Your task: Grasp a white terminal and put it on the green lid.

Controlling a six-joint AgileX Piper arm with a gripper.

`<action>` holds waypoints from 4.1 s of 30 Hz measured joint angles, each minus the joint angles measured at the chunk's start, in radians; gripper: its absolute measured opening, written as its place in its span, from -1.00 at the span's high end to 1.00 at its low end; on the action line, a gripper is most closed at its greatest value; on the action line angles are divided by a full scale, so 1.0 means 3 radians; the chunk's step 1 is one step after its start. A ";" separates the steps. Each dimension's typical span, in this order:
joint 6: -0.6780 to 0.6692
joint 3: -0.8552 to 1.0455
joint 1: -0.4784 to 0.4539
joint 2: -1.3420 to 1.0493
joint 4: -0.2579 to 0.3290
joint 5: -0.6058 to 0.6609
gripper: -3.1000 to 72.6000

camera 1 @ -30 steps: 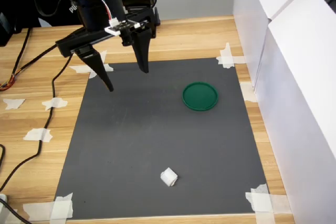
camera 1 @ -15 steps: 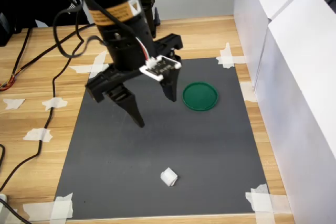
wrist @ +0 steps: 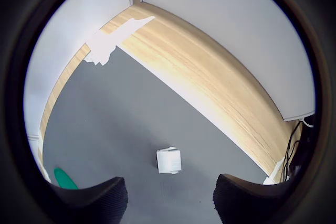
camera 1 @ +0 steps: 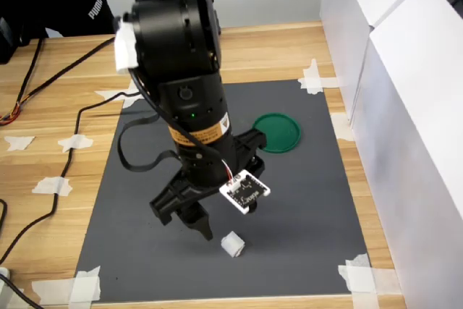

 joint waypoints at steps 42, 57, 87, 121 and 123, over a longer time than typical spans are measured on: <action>0.0288 0.0000 0.0109 0.0463 -0.0239 -0.0343 -0.74; 0.0322 -0.0007 0.0106 0.0513 -0.0148 -0.0332 -0.42; 0.0465 -0.0010 0.0106 0.0050 -0.0148 -0.0024 0.20; 0.0033 0.1950 0.0877 -0.1742 -0.0061 0.0017 0.20; 0.0136 0.1953 0.0991 -0.1742 -0.0103 0.0009 0.20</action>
